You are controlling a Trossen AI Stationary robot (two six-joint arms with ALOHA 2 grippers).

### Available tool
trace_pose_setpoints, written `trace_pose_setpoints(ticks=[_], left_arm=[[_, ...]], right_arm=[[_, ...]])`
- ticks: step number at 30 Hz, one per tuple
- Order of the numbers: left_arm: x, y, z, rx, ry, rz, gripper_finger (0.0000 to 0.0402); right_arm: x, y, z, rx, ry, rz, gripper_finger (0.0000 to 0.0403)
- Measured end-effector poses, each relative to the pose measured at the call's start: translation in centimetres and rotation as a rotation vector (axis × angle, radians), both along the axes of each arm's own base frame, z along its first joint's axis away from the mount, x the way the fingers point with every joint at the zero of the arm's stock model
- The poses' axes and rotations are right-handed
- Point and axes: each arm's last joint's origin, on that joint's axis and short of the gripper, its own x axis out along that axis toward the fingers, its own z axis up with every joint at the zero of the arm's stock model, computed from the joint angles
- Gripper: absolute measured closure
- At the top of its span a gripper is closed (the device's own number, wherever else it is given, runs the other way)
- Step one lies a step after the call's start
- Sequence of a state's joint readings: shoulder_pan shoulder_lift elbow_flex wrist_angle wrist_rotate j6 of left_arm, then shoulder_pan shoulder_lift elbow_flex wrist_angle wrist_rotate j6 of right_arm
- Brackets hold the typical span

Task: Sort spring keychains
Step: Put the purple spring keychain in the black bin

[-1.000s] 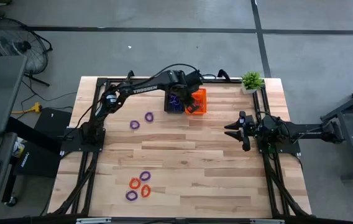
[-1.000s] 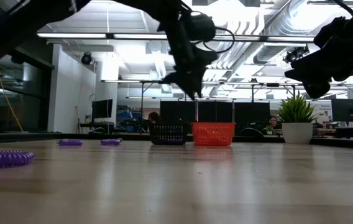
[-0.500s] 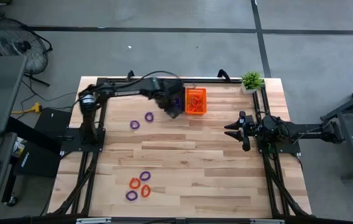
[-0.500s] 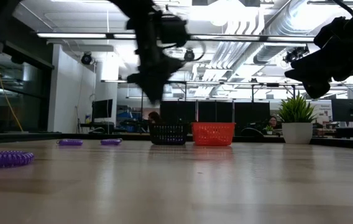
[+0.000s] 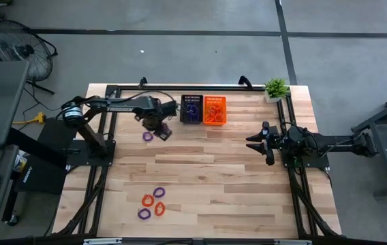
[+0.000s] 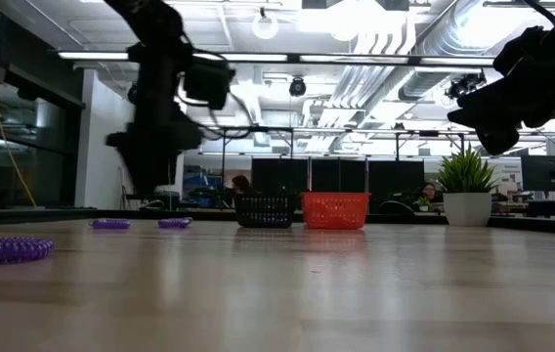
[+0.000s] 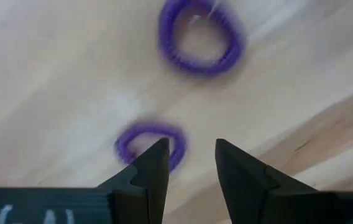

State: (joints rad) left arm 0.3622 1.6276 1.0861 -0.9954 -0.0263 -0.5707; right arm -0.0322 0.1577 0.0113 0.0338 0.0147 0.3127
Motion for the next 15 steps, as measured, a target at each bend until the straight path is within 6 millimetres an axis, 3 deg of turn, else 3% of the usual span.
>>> trace_pose_setpoints(ticks=[5, 15], left_arm=[[-1.7, -0.3, -1.3, -0.013, 0.059, -0.001, 0.0275], [-3.2, -0.6, -3.1, 0.027, 0.163, -0.058, 0.0275]], right_arm=[[0.0, 0.0, 0.0, 0.000, 0.000, 0.000, 0.0269], [0.0, 0.0, 0.0, 0.000, 0.000, 0.000, 0.0269]])
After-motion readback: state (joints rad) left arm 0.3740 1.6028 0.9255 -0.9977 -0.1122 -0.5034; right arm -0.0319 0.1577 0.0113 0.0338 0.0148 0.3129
